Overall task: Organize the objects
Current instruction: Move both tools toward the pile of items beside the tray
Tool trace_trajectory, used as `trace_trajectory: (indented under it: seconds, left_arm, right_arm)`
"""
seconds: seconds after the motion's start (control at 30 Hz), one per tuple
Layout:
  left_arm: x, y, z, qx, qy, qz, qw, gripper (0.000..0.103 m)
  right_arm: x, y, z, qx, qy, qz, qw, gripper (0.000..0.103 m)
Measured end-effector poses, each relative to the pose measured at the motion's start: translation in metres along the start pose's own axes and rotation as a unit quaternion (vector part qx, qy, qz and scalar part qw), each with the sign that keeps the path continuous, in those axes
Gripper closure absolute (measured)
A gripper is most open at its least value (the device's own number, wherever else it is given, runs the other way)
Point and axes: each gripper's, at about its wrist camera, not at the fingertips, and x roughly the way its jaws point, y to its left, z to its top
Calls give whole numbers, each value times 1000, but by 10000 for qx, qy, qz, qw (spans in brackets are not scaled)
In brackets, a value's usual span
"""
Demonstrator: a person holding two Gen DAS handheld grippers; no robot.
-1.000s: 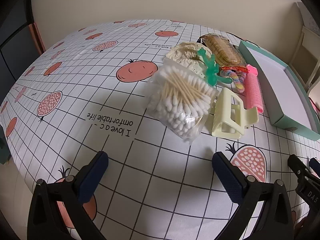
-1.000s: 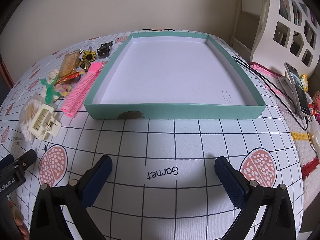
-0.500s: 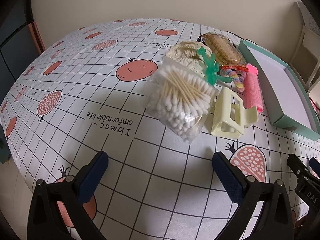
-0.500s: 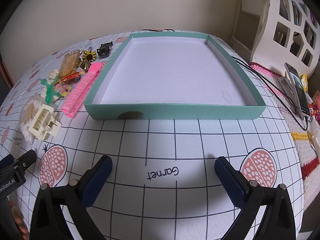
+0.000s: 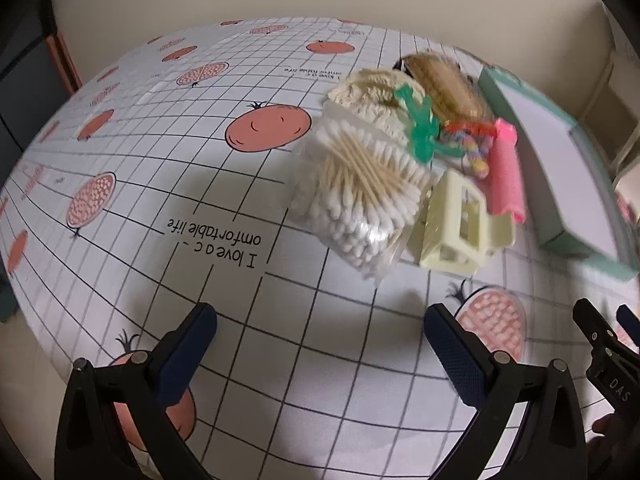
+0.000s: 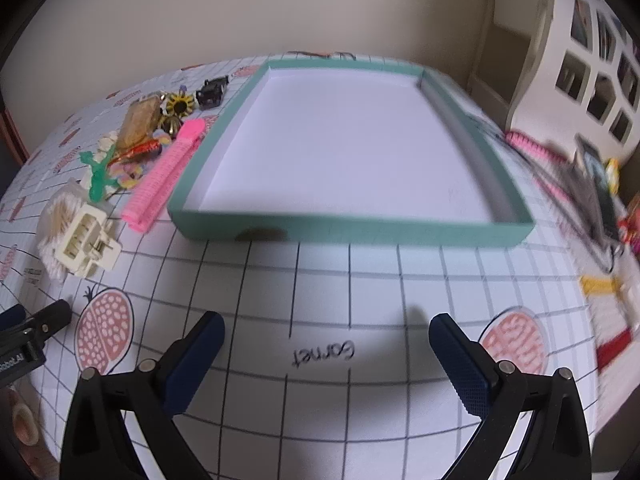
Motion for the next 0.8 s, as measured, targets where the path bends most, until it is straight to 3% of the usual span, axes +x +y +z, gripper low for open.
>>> trace_trajectory:
  seconds: [0.2,0.4,0.8]
  left_arm:
    - [-18,0,21,-154,-186,-40,9997,0]
    - [-24,-1,59,-69,127,29,9999,0]
    - [-18,31,115,-369,740,-110,9965,0]
  right_arm:
    - [-26,2,32,29,-388,365,9986,0]
    - [-43,30,63,-333,-345,760,9960,0]
    - [-28,104,85,-983,596,1049,9878,0]
